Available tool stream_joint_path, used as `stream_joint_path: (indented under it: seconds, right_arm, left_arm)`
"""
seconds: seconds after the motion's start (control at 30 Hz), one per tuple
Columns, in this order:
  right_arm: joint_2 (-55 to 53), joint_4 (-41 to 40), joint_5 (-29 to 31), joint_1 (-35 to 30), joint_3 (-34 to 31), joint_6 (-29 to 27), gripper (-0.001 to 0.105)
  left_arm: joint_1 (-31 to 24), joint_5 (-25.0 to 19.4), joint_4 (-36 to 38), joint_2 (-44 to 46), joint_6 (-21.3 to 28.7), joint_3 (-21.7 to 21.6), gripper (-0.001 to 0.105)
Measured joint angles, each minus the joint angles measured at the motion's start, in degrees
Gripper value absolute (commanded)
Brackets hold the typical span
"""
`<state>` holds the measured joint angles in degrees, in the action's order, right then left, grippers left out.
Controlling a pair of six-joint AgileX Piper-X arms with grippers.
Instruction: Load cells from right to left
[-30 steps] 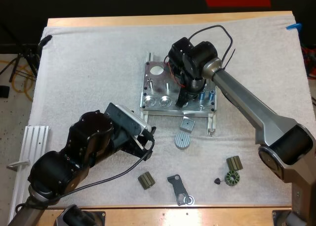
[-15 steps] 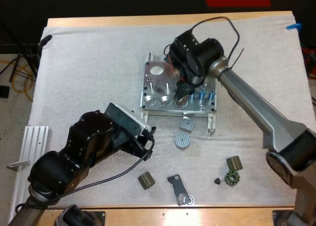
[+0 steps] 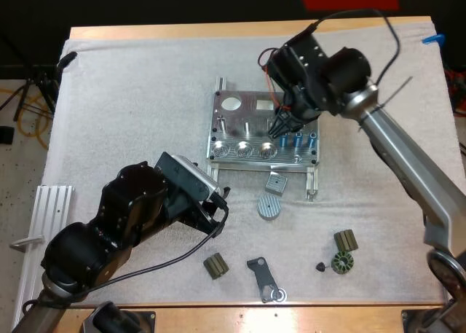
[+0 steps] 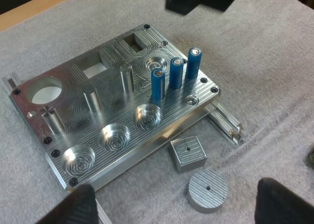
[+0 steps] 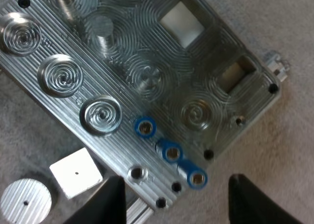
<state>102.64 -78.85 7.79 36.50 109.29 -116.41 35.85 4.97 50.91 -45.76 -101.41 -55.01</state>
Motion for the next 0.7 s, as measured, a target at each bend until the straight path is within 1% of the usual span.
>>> stream_joint_path:
  seconds: [0.2,0.33,0.57,0.7]
  right_arm:
    - [-3.68,-3.47,-0.15,-2.92,0.00,4.11,0.047]
    - [-6.17,-4.01,-0.21,-4.73,0.00,5.06,0.047]
    - [-11.69,-4.08,-0.75,-6.33,0.00,5.83,0.047]
    - [-14.46,-4.08,-1.32,-7.28,0.00,5.83,0.047]
  left_arm:
    - [0.00,0.00,0.00,0.00,1.45,0.00,0.066]
    - [0.00,0.00,-0.36,0.00,2.25,0.00,0.066]
    - [0.00,0.00,-2.35,0.00,8.12,0.00,0.066]
    - [-2.05,0.31,-3.63,0.00,10.19,0.00,0.066]
